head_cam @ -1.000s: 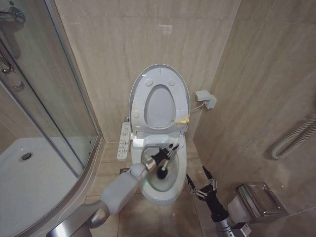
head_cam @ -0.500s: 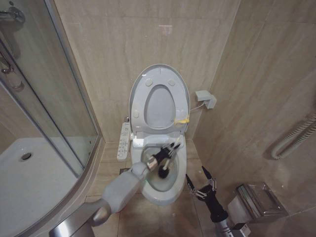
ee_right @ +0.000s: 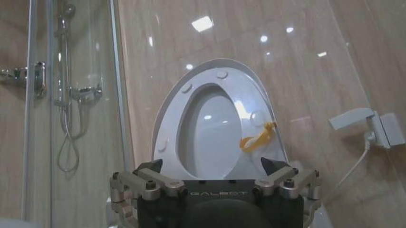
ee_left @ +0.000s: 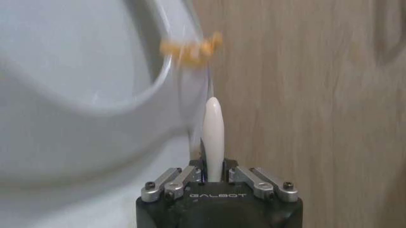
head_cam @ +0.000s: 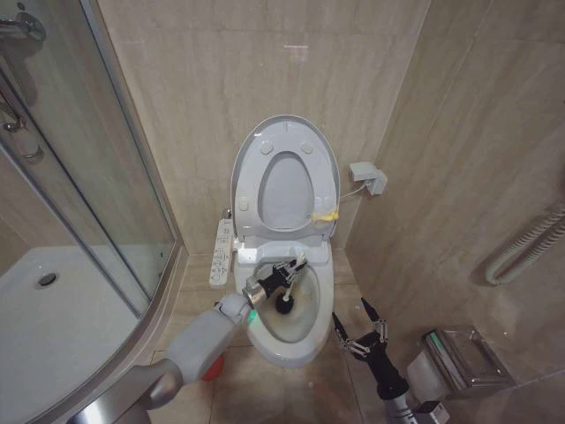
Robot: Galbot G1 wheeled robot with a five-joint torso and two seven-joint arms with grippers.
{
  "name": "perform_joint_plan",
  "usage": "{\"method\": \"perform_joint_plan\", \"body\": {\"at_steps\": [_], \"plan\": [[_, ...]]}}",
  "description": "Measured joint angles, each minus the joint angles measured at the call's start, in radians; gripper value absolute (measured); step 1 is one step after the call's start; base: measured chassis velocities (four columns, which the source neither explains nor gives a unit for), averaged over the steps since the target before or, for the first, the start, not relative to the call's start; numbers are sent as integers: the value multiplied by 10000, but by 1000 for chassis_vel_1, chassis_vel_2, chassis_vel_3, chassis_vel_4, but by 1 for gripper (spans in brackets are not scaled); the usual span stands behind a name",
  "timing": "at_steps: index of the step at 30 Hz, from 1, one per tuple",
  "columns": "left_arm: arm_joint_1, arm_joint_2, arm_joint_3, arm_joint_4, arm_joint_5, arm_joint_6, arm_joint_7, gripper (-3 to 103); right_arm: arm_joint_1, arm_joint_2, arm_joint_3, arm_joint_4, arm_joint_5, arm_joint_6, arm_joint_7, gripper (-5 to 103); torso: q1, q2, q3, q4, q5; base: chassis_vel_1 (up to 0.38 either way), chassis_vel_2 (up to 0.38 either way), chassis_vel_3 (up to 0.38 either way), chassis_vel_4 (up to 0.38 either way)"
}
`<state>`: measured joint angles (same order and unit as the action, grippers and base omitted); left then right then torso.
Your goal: Open the toilet lid, clean the toilet bowl with a toilet brush, close the toilet lid, and flush.
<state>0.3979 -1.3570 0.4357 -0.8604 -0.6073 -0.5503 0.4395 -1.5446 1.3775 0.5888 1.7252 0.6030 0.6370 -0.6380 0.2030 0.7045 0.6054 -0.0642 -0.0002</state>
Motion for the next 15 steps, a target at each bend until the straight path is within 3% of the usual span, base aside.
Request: {"method": "perform_joint_plan", "body": {"at_steps": [5, 8, 11, 12, 14, 15], "plan": [[-33, -57, 77, 179, 30, 80, -22, 19, 29, 28, -30, -65, -19, 0, -12, 100, 0, 0, 0, -6, 0, 0, 0, 0, 0], [180, 6, 166, 453, 236, 248, -320, 19, -25, 18, -31, -59, -20, 2, -38, 100, 0, 0, 1, 5, 1, 0, 0, 0, 0], [258, 123, 477, -53, 272, 1264, -1590, 19, -62, -46, -9, -16, 4, 5, -41, 100, -2, 1, -2, 9, 1, 0, 0, 0, 0], [258, 123, 477, -53, 272, 1264, -1590, 19, -62, -46, -9, -16, 4, 5, -41, 100, -2, 1, -2, 9, 1, 0, 0, 0, 0], [-187, 112, 760, -542, 141, 2190, -2485, 19, -59, -95, 28, -5, 23, 5, -35, 100, -1, -1, 1, 0, 3, 0, 0, 0, 0], [-187, 112, 760, -542, 141, 2190, -2485, 19, -59, -95, 28, -5, 23, 5, -35, 100, -1, -1, 1, 0, 3, 0, 0, 0, 0]]}}
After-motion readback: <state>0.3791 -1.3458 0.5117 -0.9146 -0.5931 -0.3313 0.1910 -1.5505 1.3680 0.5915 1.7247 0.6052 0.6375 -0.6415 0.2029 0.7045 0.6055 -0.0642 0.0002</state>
